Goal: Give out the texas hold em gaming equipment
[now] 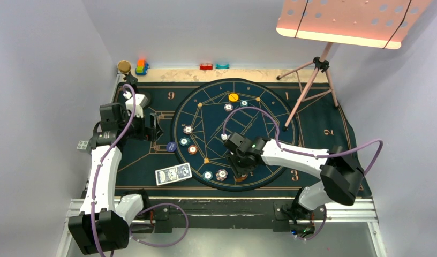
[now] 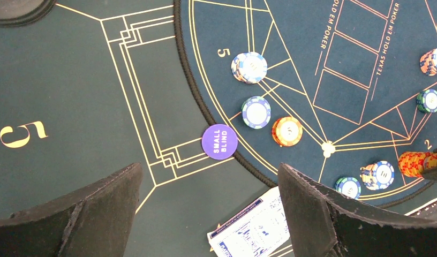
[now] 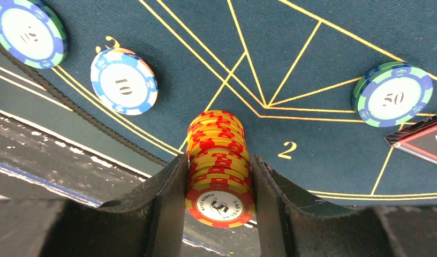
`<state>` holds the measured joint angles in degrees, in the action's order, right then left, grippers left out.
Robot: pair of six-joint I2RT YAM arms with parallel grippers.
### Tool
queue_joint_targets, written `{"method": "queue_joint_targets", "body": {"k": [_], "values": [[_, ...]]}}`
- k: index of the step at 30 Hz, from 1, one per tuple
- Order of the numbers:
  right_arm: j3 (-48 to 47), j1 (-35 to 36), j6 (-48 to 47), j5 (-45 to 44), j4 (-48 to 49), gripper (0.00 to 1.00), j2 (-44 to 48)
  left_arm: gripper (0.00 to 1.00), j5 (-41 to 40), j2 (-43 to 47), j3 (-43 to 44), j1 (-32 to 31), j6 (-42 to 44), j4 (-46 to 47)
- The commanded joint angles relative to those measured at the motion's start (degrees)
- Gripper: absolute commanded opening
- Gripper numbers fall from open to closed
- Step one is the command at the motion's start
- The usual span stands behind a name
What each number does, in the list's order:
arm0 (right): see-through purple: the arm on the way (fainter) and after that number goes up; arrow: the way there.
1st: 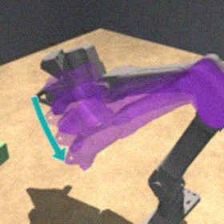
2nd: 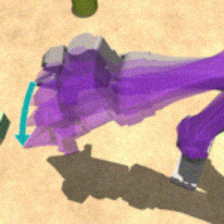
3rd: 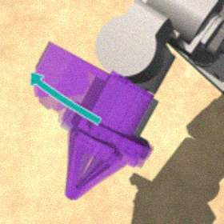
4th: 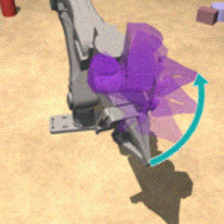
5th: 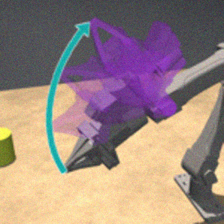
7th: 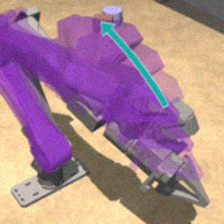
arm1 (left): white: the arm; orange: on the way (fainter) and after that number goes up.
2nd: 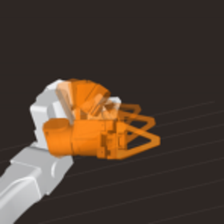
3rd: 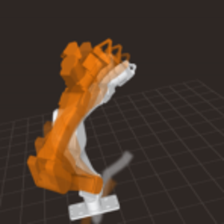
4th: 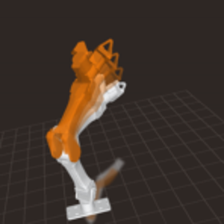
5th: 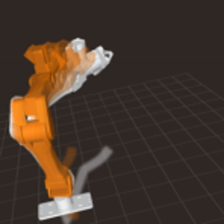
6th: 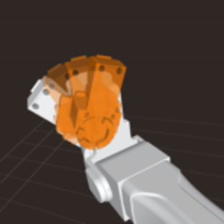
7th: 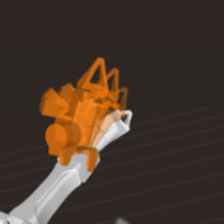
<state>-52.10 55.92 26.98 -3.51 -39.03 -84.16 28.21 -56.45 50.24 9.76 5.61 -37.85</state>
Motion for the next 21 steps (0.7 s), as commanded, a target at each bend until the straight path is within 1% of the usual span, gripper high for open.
{"method": "queue_joint_targets", "body": {"k": [1,5,8,12,16,21], "values": [[-6.6,0.2,-0.7,-2.6,-4.6,0.26,3.2,1.00,1.0,0.0,0.0,0.6,0.7,1.2],[-12.7,-0.8,-2.7,-5.3,-7.6,0.26,1.8,1.00,1.0,0.2,0.0,0.6,0.8,1.2],[-17.8,-4.8,-5.0,-6.0,-8.2,0.24,-0.1,1.00,1.0,0.3,0.0,0.6,0.8,1.1],[-25.0,-12.5,-8.7,-6.2,-6.4,0.23,-4.6,1.00,1.1,0.3,0.0,0.6,0.9,1.2],[-33.6,-21.0,-10.1,-5.7,-3.0,0.23,-12.7,1.00,1.1,0.3,0.0,0.6,0.9,1.2],[-45.2,-27.5,-10.7,-5.5,-2.6,0.20,-26.1,1.00,1.1,0.4,0.0,0.6,1.1,1.0]]}}
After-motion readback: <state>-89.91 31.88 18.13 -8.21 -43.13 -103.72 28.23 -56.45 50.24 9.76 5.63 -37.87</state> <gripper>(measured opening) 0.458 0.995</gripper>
